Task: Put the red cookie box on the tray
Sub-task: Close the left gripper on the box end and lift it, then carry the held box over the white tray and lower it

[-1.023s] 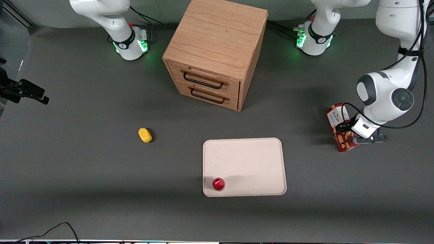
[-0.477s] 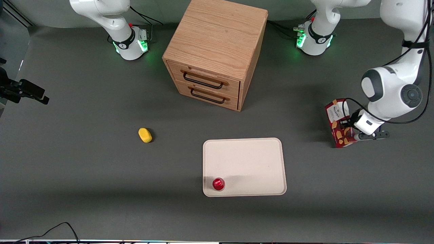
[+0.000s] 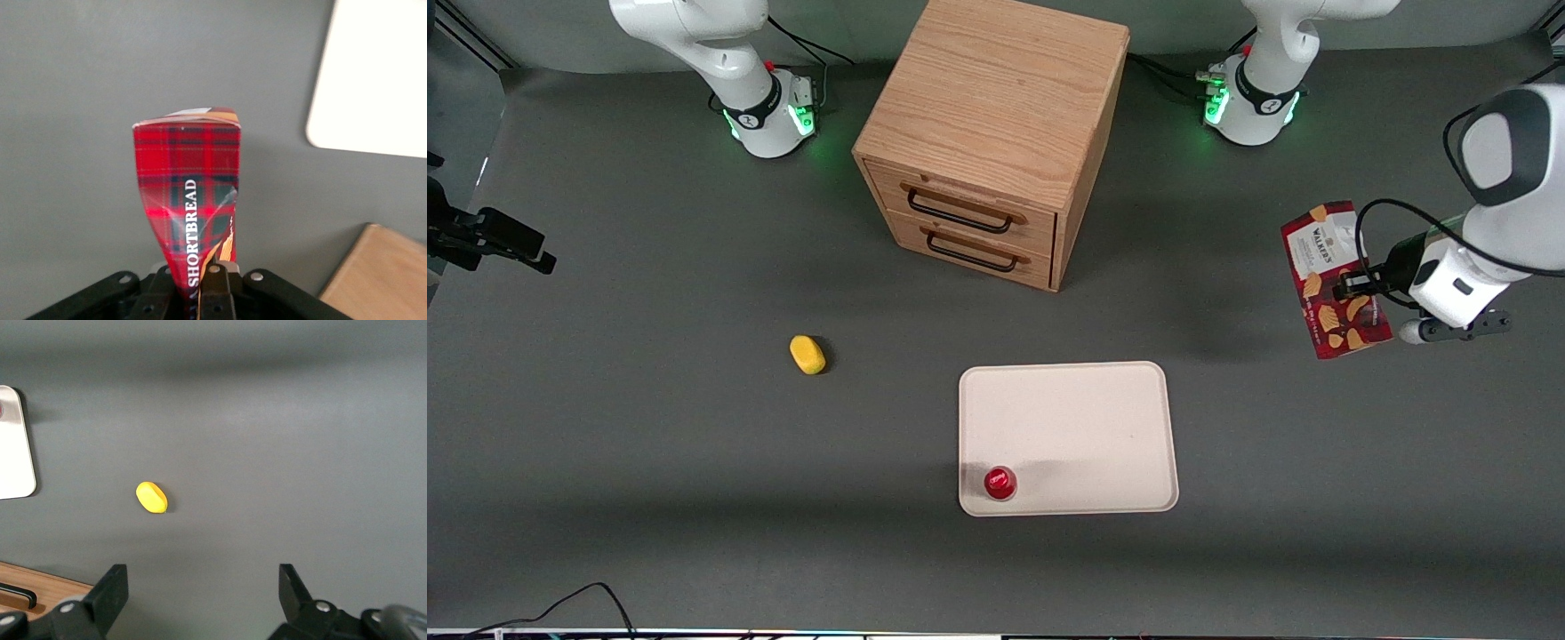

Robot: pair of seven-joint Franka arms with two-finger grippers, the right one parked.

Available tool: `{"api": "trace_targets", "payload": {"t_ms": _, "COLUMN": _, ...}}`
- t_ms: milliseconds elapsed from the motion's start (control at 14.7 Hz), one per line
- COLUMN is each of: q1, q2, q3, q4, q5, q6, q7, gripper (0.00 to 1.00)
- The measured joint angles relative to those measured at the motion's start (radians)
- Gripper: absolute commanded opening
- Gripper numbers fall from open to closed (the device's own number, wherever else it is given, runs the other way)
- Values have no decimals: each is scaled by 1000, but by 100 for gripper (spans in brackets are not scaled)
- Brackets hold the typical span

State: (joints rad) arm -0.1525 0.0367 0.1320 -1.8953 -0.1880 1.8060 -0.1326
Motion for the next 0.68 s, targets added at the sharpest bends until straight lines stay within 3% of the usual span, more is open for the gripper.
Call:
{"api": "trace_targets", "payload": {"t_ms": 341, "q1": -19, "q2": 119, "q3": -199, "q4": 210, "q5": 57, "q6": -36, "q7": -354, "gripper": 0}}
{"api": "trace_targets", "payload": {"t_ms": 477, "q1": -38, "q2": 233, "q3": -254, "q4": 282, "q5": 84, "q6": 36, "q7": -497, "gripper": 0}}
{"api": "trace_targets", "payload": {"t_ms": 682, "q1": -66, "q2": 404, "q3": -309, "q4": 324, "q5": 194, "q6": 241, "q7": -695, "gripper": 0}}
